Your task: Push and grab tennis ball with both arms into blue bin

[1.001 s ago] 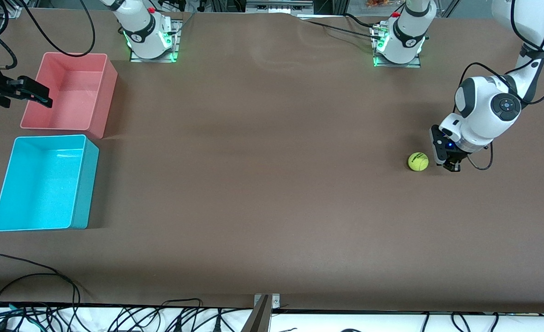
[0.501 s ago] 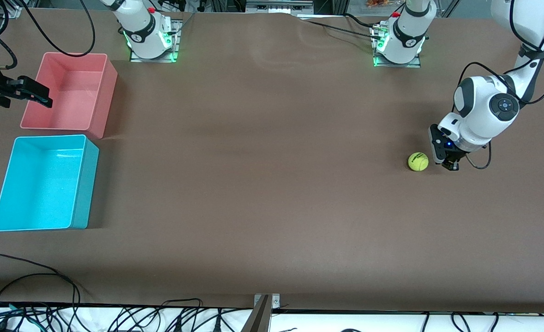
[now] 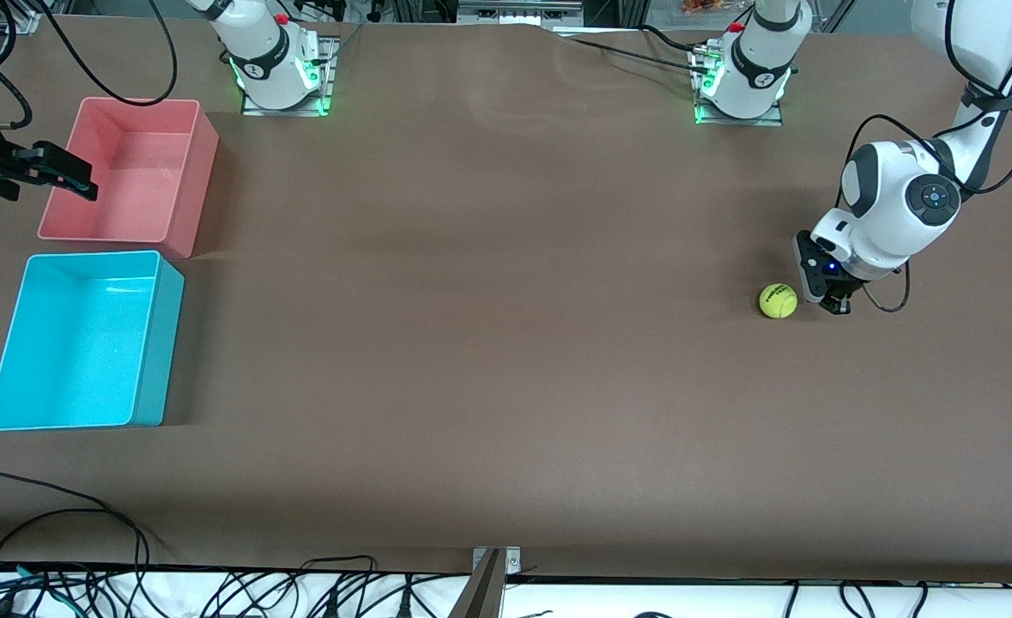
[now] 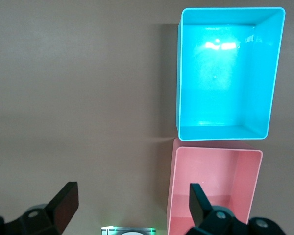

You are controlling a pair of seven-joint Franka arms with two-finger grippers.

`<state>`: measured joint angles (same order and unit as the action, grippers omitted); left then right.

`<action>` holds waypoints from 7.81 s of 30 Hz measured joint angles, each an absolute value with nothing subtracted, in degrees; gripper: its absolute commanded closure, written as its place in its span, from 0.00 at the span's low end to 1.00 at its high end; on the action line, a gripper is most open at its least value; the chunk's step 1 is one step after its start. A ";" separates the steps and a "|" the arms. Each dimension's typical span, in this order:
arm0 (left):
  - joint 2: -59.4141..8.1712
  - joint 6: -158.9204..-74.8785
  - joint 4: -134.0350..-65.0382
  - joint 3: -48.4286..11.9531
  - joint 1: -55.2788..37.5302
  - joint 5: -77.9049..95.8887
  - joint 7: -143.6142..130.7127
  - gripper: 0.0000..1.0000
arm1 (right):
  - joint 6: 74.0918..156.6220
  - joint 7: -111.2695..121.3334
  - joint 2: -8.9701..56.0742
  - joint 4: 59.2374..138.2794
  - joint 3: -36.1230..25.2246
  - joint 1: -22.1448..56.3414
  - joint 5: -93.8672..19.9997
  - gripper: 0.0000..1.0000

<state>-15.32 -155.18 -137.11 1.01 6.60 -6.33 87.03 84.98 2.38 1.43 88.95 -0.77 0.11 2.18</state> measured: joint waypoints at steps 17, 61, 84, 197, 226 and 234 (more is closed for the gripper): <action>-15.32 -155.18 -137.11 1.02 6.60 -6.33 86.94 1.00 | 84.98 2.38 1.43 88.95 -0.77 0.11 2.18 0.00; -15.32 -155.18 -137.11 1.02 6.60 -6.33 86.93 1.00 | 84.98 2.38 1.43 88.95 -0.77 0.11 2.18 0.00; -15.34 -155.18 -137.11 1.02 6.60 -6.33 86.93 1.00 | 84.98 2.38 1.43 88.95 -0.77 0.11 2.18 0.00; 8.31 -129.08 -130.53 -8.27 0.64 -6.51 37.73 0.62 | 82.71 2.47 2.07 89.12 -0.79 0.08 1.80 0.00; 15.57 -96.34 -108.59 -2.31 -1.97 0.29 6.14 0.14 | 93.22 -11.26 13.98 96.52 0.42 19.00 -8.09 0.00; 15.15 -93.21 -107.46 -2.29 -2.34 0.84 -2.17 0.00 | 102.82 -13.87 13.99 104.93 0.46 22.72 -8.09 0.00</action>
<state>15.15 -93.21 -107.46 -2.29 -2.34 0.84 -2.17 102.82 -13.87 13.99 104.93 0.46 22.72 -8.09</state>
